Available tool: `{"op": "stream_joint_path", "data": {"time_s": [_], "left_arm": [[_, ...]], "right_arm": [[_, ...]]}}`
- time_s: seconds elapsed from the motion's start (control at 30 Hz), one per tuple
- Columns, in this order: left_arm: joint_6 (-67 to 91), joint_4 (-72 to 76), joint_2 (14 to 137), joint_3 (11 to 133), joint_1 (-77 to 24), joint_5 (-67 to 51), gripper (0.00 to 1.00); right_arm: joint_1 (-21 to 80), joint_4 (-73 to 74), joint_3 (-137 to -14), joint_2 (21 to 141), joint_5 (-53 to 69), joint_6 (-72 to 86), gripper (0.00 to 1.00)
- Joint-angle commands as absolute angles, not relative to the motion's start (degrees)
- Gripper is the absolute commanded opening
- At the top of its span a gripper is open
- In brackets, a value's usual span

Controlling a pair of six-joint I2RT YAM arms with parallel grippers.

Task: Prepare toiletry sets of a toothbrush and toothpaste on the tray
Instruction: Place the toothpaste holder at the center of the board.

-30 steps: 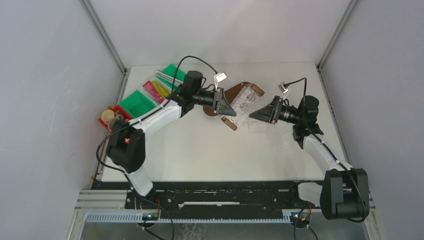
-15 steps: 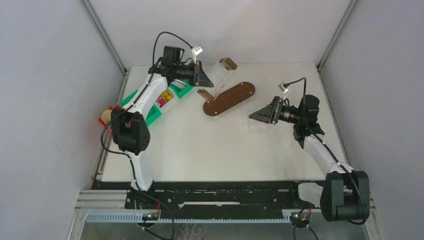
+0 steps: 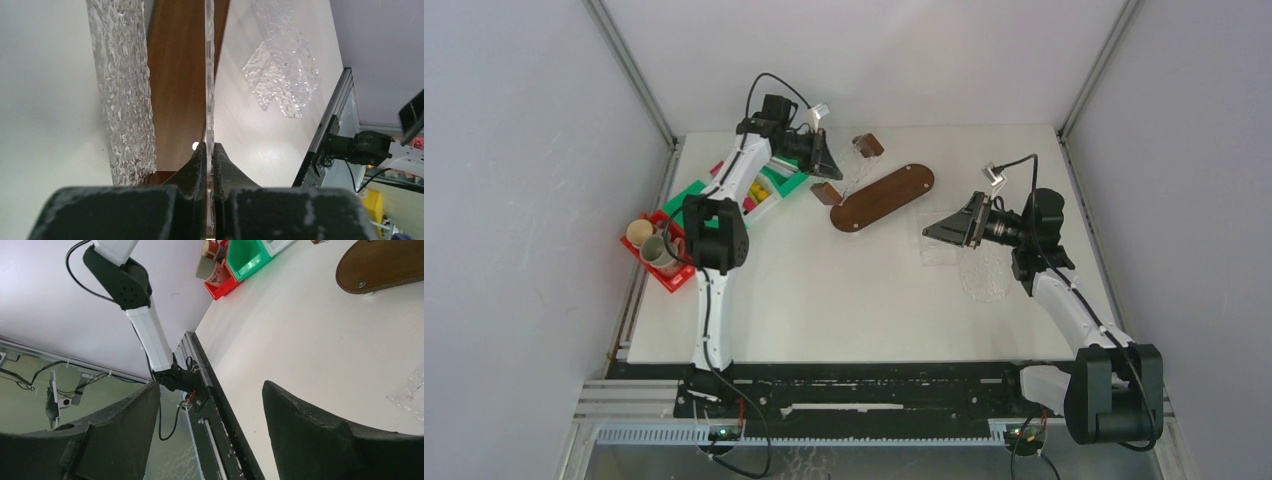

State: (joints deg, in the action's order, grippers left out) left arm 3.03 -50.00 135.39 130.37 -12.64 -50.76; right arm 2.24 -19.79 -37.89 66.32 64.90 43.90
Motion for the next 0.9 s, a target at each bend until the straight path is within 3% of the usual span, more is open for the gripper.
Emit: {"op": "stream_joint_path", "data": {"time_s": [0.0,0.27,0.87], "left_arm": [[5.24,-44.17,136.83,137.24,-10.98,-55.28,0.00],[10.63,-37.08,140.65,137.86,-10.13,-57.51,0.00],[10.12,-38.21,145.82,137.46,-8.87,-59.44,0.05]], "right_arm": [[1.89,-21.09,-40.28,65.47,65.41,42.79,0.83],[1.63,-20.92,-40.52,66.05,65.55,42.85,0.83],[1.57,-20.92,-40.51,66.62,65.60,42.80,0.83]]}}
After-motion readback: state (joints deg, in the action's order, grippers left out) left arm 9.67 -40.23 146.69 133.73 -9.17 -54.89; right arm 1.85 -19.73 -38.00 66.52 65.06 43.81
